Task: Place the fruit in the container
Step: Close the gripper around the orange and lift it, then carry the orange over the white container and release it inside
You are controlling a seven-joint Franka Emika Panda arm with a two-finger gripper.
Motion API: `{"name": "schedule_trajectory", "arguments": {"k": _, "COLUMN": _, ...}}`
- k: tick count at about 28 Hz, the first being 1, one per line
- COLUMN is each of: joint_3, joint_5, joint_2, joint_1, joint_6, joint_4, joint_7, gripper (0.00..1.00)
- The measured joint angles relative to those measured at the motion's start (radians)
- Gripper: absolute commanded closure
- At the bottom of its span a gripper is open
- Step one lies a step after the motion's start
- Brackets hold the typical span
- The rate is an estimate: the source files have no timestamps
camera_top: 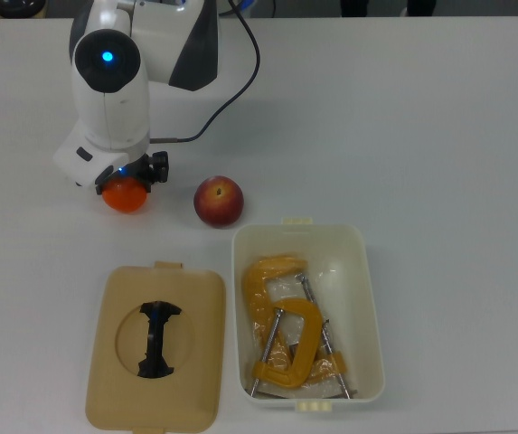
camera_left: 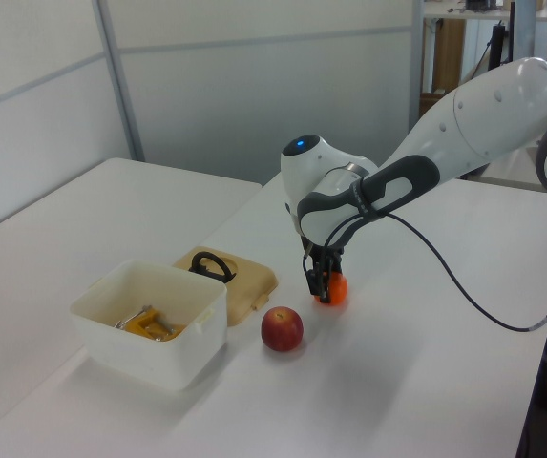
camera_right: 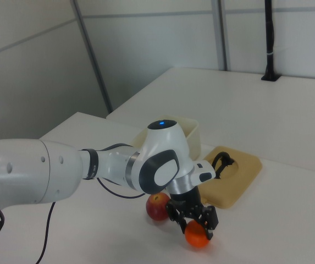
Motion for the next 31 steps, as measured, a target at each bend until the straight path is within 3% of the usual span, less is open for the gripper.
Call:
{"name": "schedule_trajectory", "arguments": {"k": 6, "joint_3": 0.000, "joint_5": 0.012, "joint_2": -0.007, "joint_1": 0.000, "joint_6": 0.000, "joint_4": 0.030, "joint_7": 0.002, "gripper": 0.95}}
{"name": "schedule_trajectory", "arguments": {"k": 8, "joint_3": 0.000, "joint_5": 0.049, "joint_2": -0.016, "joint_1": -0.001, "joint_6": 0.001, "joint_4": 0.061, "joint_7": 0.007, "gripper": 0.94}}
{"name": "schedule_trajectory", "arguments": {"k": 11, "joint_3": 0.000, "joint_5": 0.142, "joint_2": -0.037, "joint_1": -0.001, "joint_6": 0.000, "joint_4": 0.144, "joint_7": 0.008, "gripper": 0.91}}
{"name": "schedule_trajectory", "arguments": {"k": 16, "joint_3": 0.009, "joint_5": 0.204, "joint_2": -0.060, "joint_1": 0.001, "joint_6": -0.001, "joint_4": 0.224, "joint_7": 0.011, "gripper": 0.88}}
{"name": "schedule_trajectory", "arguments": {"k": 20, "joint_3": 0.039, "joint_5": 0.214, "joint_2": -0.053, "joint_1": 0.019, "joint_6": 0.027, "joint_4": 0.254, "joint_7": 0.044, "gripper": 0.88}}
{"name": "schedule_trajectory", "arguments": {"k": 28, "joint_3": 0.087, "joint_5": 0.214, "joint_2": 0.011, "joint_1": 0.097, "joint_6": 0.260, "joint_4": 0.256, "joint_7": 0.157, "gripper": 0.88}}
{"name": "schedule_trajectory", "arguments": {"k": 29, "joint_3": 0.089, "joint_5": 0.214, "joint_2": 0.019, "joint_1": 0.104, "joint_6": 0.279, "joint_4": 0.256, "joint_7": 0.161, "gripper": 0.85}}
{"name": "schedule_trajectory", "arguments": {"k": 31, "joint_3": 0.093, "joint_5": 0.214, "joint_2": 0.032, "joint_1": 0.115, "joint_6": 0.311, "joint_4": 0.256, "joint_7": 0.163, "gripper": 0.70}}
